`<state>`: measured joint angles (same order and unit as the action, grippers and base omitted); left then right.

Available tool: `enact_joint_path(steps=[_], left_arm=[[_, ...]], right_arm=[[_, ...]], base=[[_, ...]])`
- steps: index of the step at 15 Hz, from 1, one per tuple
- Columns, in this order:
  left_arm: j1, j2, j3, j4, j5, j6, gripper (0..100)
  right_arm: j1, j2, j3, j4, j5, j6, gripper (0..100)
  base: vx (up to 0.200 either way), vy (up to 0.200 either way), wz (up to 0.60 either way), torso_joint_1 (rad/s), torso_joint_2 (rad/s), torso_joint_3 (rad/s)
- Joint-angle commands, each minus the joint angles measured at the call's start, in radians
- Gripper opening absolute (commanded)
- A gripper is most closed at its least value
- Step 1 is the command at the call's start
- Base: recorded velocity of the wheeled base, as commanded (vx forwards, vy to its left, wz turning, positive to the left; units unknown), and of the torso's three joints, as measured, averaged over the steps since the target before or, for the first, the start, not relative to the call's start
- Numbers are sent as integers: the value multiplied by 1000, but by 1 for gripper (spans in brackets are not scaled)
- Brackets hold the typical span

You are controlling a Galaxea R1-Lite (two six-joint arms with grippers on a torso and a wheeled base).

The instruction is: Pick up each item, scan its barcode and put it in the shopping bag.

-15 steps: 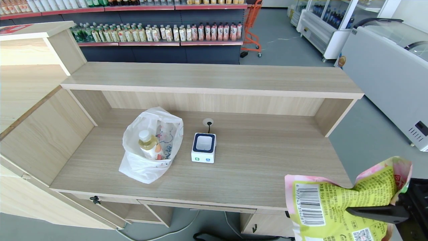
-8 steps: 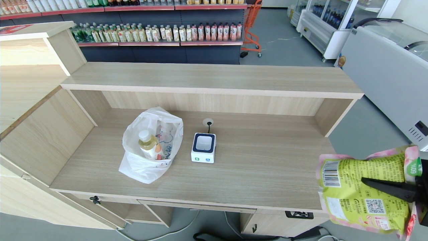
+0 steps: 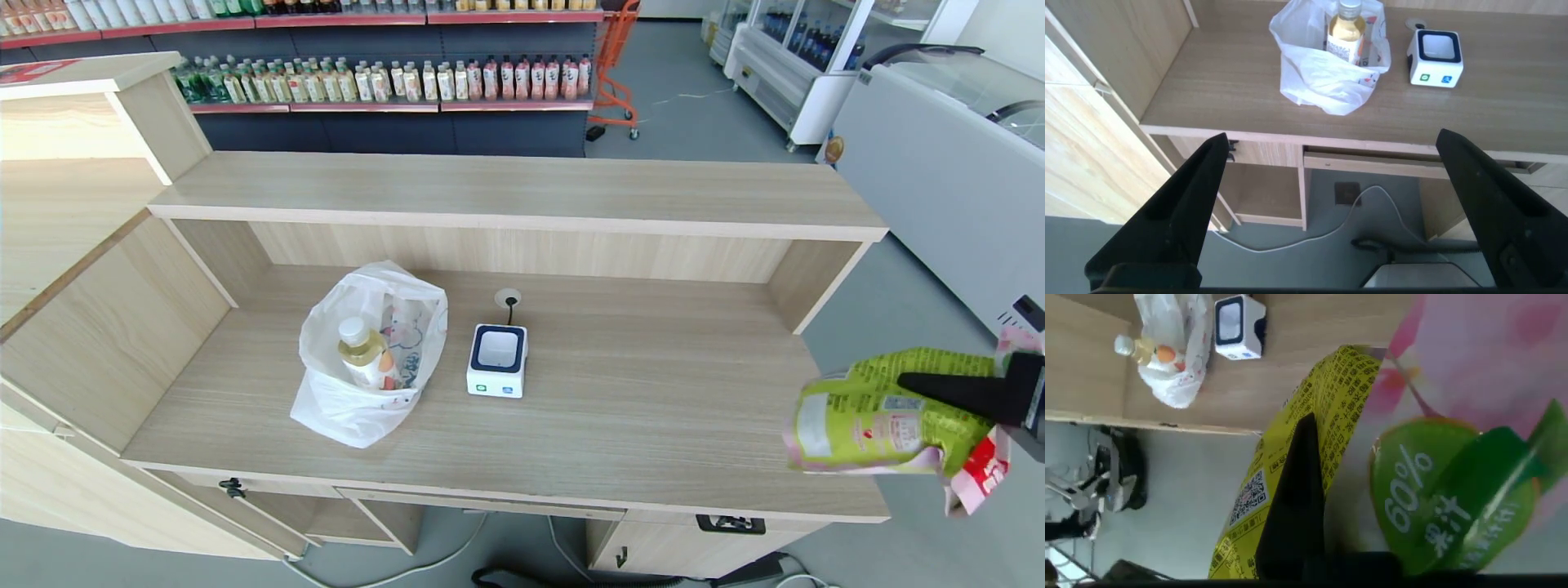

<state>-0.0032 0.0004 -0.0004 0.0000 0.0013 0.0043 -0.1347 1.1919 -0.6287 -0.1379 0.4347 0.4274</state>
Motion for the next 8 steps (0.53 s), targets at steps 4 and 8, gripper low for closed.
enact_joint_path(steps=[4, 8], left_arm=[[0, 0, 0, 0, 0, 0, 100], [0, 0, 0, 0, 0, 0, 100]], right_arm=[[211, 138, -398, 416, -286, 580, 0], [213, 112, -394, 417, -284, 585, 0]], base=[[0, 0, 0, 0, 0, 0], [0, 0, 0, 0, 0, 0]])
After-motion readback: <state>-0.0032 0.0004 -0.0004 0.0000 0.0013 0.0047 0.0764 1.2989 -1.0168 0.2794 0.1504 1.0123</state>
